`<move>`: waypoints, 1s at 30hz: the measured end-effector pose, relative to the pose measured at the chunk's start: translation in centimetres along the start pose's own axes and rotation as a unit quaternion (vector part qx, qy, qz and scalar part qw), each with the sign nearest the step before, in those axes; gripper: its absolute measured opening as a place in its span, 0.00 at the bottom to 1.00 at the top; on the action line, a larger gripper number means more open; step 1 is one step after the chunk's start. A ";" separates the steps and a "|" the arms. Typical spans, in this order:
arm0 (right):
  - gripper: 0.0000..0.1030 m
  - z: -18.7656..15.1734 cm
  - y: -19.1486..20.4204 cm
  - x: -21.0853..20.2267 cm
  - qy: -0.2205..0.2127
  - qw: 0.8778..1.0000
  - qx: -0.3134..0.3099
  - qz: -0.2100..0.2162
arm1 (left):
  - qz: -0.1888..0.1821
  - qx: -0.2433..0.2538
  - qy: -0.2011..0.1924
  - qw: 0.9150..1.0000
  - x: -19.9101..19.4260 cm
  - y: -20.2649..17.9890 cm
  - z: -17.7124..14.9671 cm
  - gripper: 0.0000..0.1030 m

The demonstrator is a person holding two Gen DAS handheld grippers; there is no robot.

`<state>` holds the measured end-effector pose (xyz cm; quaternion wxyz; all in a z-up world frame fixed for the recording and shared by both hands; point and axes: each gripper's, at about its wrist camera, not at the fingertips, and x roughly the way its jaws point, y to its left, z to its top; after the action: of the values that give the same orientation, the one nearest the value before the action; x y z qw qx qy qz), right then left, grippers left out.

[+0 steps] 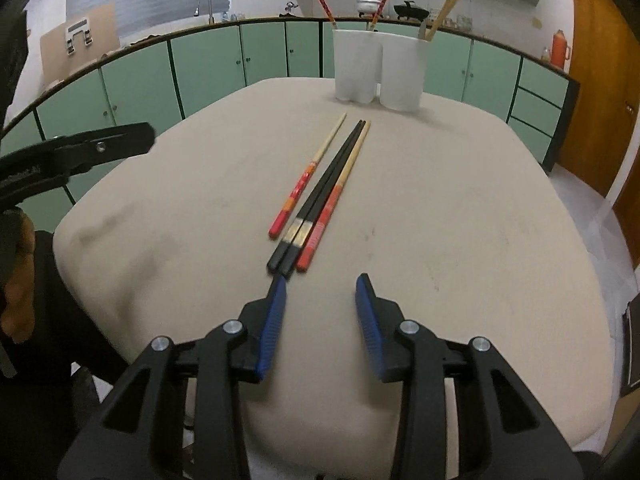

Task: Organize utensils
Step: 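Move both tools back over the remaining chopsticks on the table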

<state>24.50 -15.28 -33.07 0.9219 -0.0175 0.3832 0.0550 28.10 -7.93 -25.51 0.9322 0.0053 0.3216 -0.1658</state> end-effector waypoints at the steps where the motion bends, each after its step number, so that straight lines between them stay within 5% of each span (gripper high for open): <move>1: 0.33 0.1 -0.2 0.2 -0.002 1.000 0.001 0.000 | 0.001 -0.002 0.001 1.000 0.1 0.2 0.0 0.70; 6: 0.33 0.3 -0.6 0.7 -0.012 1.000 -0.001 0.000 | -0.003 0.006 0.017 1.000 0.9 -0.1 -0.8 0.70; 10: 0.06 0.3 -1.9 0.9 -0.015 1.000 0.010 -0.012 | -0.015 0.013 0.031 0.999 1.7 -0.9 -1.3 0.70; 24: 0.05 -0.8 -7.4 0.0 -0.016 0.997 0.068 -0.022 | -0.059 0.070 0.080 0.993 6.0 -6.4 -2.8 0.63; 30: 0.05 -0.7 -7.7 0.2 -0.014 0.996 0.087 -0.016 | -0.035 0.095 0.072 0.992 6.3 -7.6 -3.2 0.63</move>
<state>25.05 -22.99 -33.80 0.9259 0.0571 0.3734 0.0068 28.46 -16.70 -31.07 0.8956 0.0945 0.3705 -0.2273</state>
